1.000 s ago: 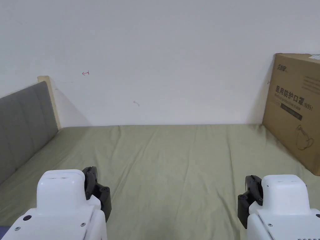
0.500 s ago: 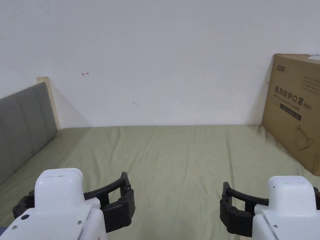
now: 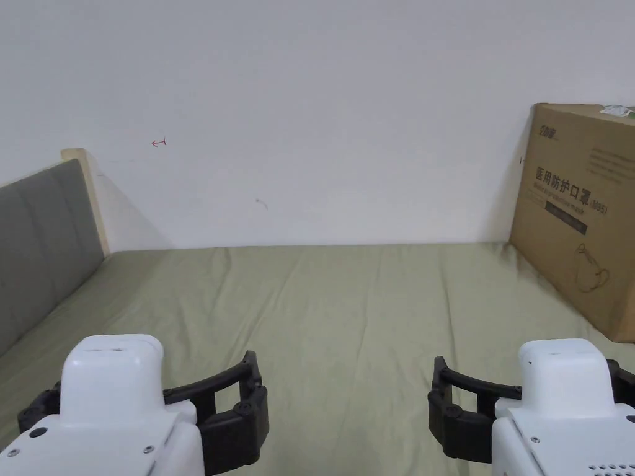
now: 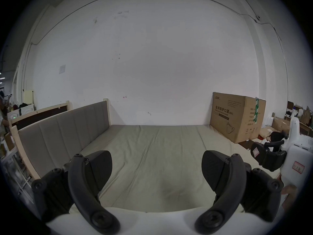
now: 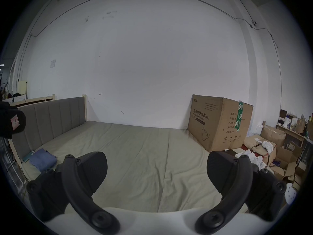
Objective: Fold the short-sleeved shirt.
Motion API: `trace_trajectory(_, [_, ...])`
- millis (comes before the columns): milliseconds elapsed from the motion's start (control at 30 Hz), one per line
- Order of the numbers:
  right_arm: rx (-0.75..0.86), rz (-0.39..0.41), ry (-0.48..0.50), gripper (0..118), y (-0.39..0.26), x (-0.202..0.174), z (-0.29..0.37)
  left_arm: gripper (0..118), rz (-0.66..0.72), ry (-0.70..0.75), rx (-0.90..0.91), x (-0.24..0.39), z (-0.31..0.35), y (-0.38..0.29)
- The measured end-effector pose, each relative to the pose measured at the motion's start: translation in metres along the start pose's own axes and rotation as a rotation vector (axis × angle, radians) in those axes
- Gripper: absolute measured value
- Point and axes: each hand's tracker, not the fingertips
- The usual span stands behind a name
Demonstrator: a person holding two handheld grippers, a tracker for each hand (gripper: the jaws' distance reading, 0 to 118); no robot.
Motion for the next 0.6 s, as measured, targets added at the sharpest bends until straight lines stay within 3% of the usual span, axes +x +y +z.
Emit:
trace_trajectory(200, [-0.01, -0.019, 0.01, 117, -0.001, 0.001, -0.002, 110, -0.048, 0.087, -0.011, 0.004, -0.004, -0.001])
trace_trajectory(600, [-0.023, -0.013, 0.02, 117, -0.003, -0.002, -0.003, 110, -0.048, 0.098, 0.0, 0.004, -0.007, -0.007])
